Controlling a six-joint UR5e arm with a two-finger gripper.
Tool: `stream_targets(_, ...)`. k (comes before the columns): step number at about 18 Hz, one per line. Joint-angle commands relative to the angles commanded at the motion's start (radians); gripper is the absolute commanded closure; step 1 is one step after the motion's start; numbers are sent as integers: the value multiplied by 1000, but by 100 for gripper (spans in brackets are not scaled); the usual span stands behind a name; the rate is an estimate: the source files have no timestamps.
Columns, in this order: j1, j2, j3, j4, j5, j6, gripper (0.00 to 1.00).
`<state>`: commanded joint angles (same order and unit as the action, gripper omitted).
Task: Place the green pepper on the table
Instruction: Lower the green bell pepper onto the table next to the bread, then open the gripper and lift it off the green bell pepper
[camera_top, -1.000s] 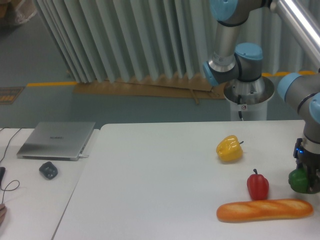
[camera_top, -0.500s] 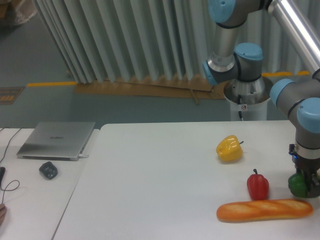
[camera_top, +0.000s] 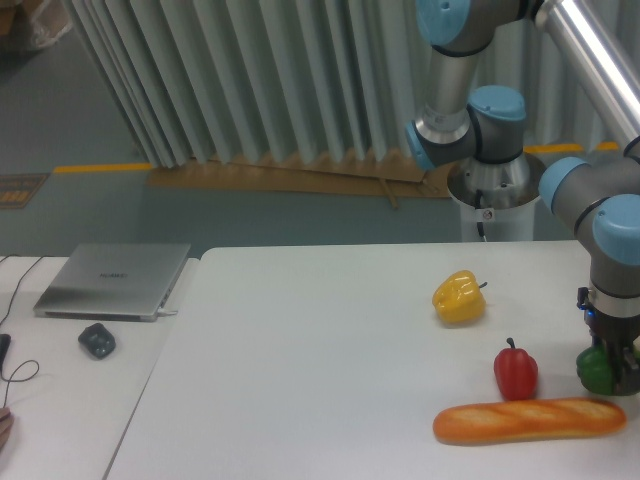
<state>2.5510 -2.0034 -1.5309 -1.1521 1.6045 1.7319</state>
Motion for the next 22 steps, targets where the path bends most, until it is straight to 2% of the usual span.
stream_targets(8,2,2,-2,3,-2,-5,0)
stream_targets(14,-6,38,9,2,-12,-2,0)
stream_targets(17,-9,78,0,-1,-49,-2,0)
stream_targets(22,-31,123,-5,-43,-74,-6,0)
